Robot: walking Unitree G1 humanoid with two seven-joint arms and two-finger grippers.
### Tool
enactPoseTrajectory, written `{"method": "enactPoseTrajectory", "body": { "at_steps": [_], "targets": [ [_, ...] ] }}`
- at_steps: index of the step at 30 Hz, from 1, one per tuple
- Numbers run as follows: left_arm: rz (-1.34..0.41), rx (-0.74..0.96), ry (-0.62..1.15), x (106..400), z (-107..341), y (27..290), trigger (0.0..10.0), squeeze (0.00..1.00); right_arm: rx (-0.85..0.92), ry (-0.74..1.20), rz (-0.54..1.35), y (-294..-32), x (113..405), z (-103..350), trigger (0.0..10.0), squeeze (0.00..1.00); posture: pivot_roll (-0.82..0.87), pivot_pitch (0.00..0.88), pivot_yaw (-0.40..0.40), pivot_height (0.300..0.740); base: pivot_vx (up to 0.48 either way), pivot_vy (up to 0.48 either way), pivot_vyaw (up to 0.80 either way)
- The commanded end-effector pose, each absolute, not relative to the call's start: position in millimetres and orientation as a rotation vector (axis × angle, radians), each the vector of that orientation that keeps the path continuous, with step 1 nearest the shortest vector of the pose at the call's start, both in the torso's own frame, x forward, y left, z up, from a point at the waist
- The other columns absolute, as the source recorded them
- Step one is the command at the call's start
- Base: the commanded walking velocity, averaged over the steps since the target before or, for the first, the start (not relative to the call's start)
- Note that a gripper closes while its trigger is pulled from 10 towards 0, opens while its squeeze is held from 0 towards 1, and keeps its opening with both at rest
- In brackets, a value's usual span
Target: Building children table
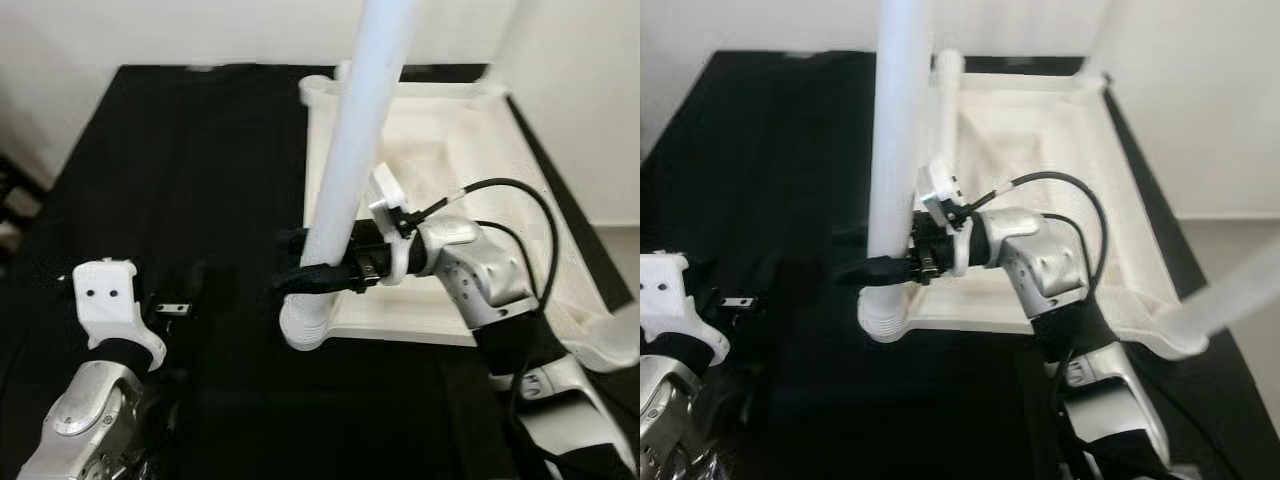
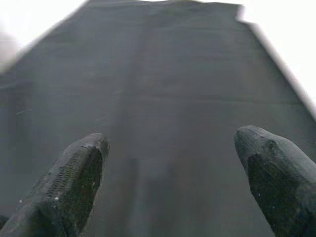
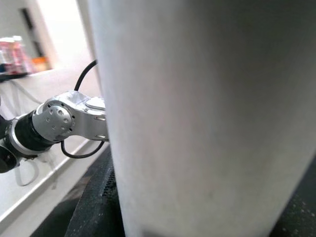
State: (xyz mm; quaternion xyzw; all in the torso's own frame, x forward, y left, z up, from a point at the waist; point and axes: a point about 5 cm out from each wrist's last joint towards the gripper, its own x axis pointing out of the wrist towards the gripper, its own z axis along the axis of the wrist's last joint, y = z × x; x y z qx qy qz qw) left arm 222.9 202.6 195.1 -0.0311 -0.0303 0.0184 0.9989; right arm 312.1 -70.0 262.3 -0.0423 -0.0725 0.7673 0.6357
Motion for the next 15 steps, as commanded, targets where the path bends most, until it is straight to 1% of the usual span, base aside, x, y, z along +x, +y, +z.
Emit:
{"method": "enactPoseTrajectory", "body": {
  "at_steps": [1,5,7,9,15],
  "targets": [
    [0.062,-0.062,-0.064,220,194,205,10.0,0.00,-0.142,-0.178,1.747,-67,313,263,10.0,0.00,0.10,0.288,-0.061,0.740,0.000,0.000,0.00],
    [0.061,-0.061,-0.066,221,194,203,10.0,0.00,-0.205,-0.130,1.766,-68,317,259,10.0,0.00,0.09,0.280,-0.063,0.740,0.000,0.000,0.00],
    [0.055,-0.059,-0.067,222,193,201,10.0,0.00,-0.215,-0.066,1.861,-79,314,257,10.0,0.00,0.09,0.276,-0.064,0.740,0.000,0.000,0.00],
    [0.054,-0.060,-0.067,222,193,200,10.0,0.00,-0.218,-0.044,1.898,-83,312,257,10.0,0.00,0.09,0.273,-0.065,0.740,0.000,0.000,0.00],
    [0.051,-0.062,-0.069,222,192,199,10.0,0.00,-0.216,-0.037,1.906,-88,317,263,10.0,0.00,0.08,0.267,-0.064,0.740,0.000,0.000,0.00]
  ]
}}
